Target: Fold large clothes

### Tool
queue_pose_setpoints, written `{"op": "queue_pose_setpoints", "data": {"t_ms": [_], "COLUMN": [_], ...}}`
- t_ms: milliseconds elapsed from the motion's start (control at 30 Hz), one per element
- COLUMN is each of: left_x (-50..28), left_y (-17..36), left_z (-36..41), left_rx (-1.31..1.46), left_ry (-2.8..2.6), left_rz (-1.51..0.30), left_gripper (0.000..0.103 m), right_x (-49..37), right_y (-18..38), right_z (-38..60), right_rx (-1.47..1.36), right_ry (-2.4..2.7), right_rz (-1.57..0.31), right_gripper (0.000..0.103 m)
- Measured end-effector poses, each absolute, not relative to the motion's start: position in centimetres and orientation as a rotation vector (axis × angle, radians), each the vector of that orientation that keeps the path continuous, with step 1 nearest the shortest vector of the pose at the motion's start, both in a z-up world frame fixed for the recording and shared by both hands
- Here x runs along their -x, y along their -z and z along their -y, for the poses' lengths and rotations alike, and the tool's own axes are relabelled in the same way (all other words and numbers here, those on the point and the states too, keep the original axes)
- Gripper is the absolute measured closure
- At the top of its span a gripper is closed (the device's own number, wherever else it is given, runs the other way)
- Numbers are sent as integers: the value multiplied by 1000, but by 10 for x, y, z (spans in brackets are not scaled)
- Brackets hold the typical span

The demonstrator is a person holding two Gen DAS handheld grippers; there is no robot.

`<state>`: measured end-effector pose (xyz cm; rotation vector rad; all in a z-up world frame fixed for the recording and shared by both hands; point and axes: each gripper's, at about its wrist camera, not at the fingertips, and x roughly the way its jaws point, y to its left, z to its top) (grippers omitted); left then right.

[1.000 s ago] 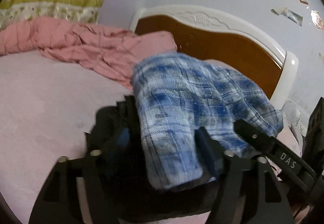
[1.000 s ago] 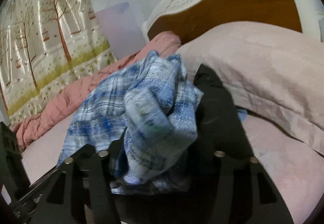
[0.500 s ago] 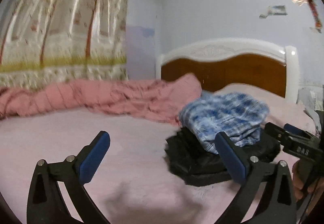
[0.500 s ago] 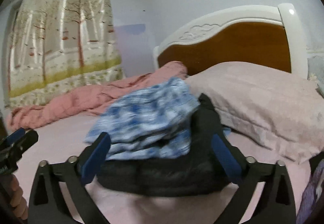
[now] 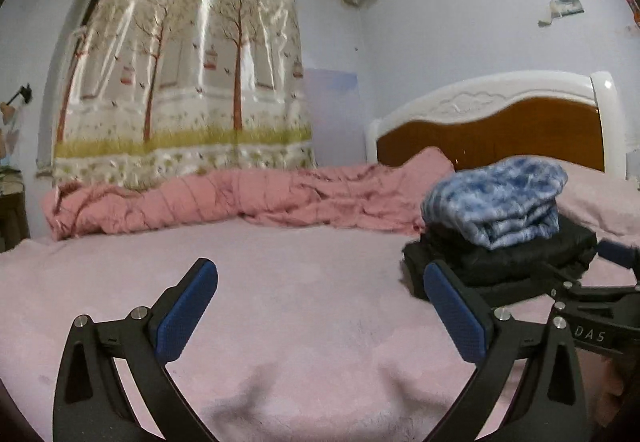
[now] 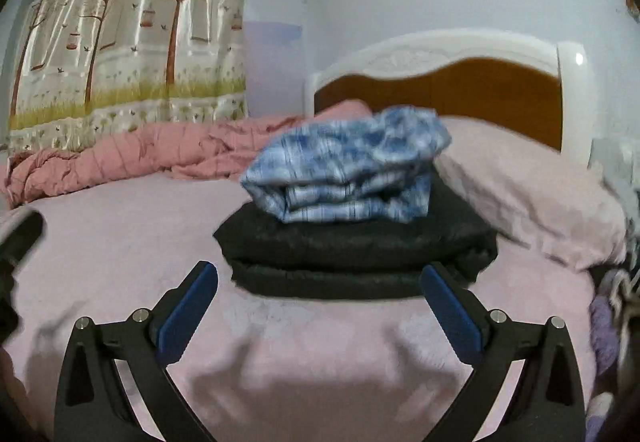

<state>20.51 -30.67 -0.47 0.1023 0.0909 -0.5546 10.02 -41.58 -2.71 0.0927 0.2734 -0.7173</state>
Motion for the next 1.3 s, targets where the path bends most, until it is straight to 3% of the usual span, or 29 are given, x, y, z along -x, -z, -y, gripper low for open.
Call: {"op": "queue_pose_setpoints", "data": {"t_ms": [1300], "left_x": [-204], "left_y": [6], "left_z": [310], "left_rx": [-87], "left_ry": [611], "left_rz": [-112], "left_gripper": [0], "right_x": [-87], "right_y": [24], "right_z": [416], "right_rx": [-96], "right_ry": [729], "right_rz": [-225], "right_gripper": [0]}}
